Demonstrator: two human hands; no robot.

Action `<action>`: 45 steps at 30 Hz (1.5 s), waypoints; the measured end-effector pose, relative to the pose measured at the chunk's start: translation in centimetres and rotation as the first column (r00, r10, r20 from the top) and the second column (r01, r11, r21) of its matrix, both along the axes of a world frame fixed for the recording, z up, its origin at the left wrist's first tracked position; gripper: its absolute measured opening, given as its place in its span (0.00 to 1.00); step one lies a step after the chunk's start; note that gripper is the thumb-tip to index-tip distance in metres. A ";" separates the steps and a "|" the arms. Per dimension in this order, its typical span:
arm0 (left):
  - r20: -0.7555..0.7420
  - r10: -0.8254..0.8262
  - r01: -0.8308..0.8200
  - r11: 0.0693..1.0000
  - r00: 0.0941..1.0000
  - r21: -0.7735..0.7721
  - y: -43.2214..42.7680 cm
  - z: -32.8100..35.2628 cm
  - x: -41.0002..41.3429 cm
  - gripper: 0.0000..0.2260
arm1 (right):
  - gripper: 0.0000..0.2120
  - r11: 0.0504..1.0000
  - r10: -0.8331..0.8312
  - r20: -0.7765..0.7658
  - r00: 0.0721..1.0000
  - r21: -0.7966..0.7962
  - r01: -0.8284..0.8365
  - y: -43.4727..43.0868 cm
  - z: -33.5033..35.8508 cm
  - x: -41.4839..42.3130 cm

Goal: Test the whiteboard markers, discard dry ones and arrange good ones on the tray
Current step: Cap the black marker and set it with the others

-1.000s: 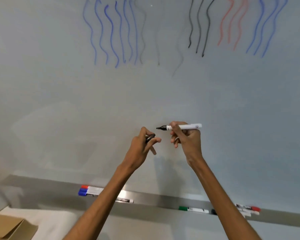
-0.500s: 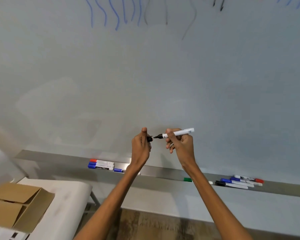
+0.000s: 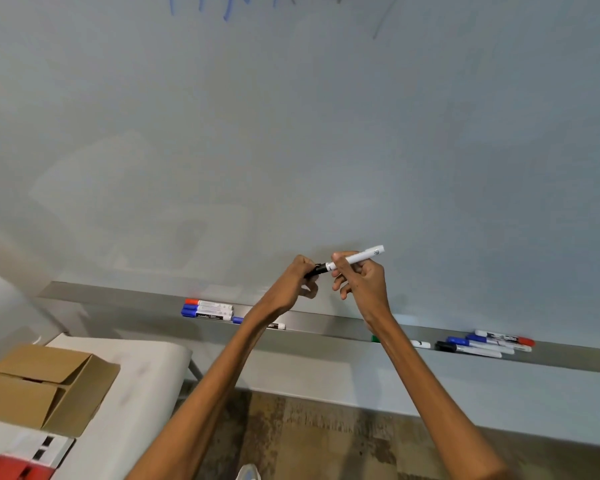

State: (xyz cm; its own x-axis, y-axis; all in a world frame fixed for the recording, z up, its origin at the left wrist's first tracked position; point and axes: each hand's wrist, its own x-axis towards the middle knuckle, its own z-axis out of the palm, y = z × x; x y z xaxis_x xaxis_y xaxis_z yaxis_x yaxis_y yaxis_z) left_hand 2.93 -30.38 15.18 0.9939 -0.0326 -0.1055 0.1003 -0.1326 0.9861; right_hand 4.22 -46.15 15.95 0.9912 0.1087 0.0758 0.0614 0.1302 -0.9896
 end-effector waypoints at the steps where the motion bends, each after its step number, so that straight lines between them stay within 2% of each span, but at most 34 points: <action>1: -0.010 -0.011 0.011 1.000 1.000 0.017 0.3 0.0 -0.1 0.10 | 0.06 1.000 0.006 -0.014 1.000 -0.004 -0.006 -0.1 -0.2 0.1; 5: 0.122 -0.040 0.036 0.999 0.992 0.035 1.3 -0.8 -0.8 0.05 | 0.09 1.000 0.017 -0.070 0.997 -0.002 -0.018 -0.3 -0.8 0.3; 9: 0.199 0.028 -0.032 0.999 0.980 0.017 1.9 -1.7 -1.4 0.06 | 0.08 1.000 0.013 -0.107 0.994 0.007 -0.012 -0.6 -1.3 0.5; 14: 0.164 0.095 -0.089 0.995 0.982 -0.044 1.7 -2.3 -1.6 0.04 | 0.07 1.000 -0.018 -0.159 0.987 0.019 0.021 0.0 -2.3 0.5; 18: 0.173 0.130 -0.123 0.991 0.976 -0.047 1.6 -2.8 -1.2 0.03 | 0.06 0.992 -0.053 -0.214 0.975 0.102 0.076 1.2 -2.7 0.5; 21: 0.166 0.118 -0.119 0.993 0.979 -0.001 2.5 -3.4 -1.5 0.05 | 0.05 0.993 -0.031 -0.252 0.967 0.104 0.058 1.4 -3.1 0.2; 26: 0.093 -0.037 0.023 0.990 0.995 0.139 5.3 -3.9 -1.8 0.08 | 0.10 0.996 0.092 -0.315 0.945 0.008 -0.094 1.1 -4.2 0.2; 30: 0.096 0.028 -0.049 0.973 0.995 0.225 8.2 -5.0 -1.0 0.07 | 0.10 0.995 0.104 -0.349 0.931 0.035 -0.098 1.7 -5.3 1.0; 32: 0.113 0.030 -0.067 0.938 0.993 0.339 9.9 -6.1 -0.5 0.07 | 0.09 0.990 0.118 -0.317 0.941 -0.037 -0.136 1.6 -6.3 1.7; 35: 0.113 -0.047 -0.017 0.862 0.993 0.506 11.7 -8.0 0.3 0.09 | 0.10 0.939 0.135 -0.235 0.963 -0.280 -0.200 2.2 -8.6 2.6; 39: 0.144 -0.097 -0.036 0.699 0.985 0.714 12.8 -10.5 0.9 0.08 | 0.10 0.756 0.185 -0.093 0.978 -0.623 -0.202 4.5 -12.6 3.8; 41: 0.177 -0.097 -0.074 0.640 0.979 0.765 13.5 -11.8 1.1 0.07 | 0.09 0.713 0.192 -0.083 0.978 -0.673 -0.197 5.9 -14.2 4.1; 45: 0.194 -0.064 -0.121 0.585 0.979 0.802 15.5 -14.2 1.7 0.08 | 0.08 0.677 0.146 -0.089 0.985 -0.717 -0.165 9.3 -16.4 4.4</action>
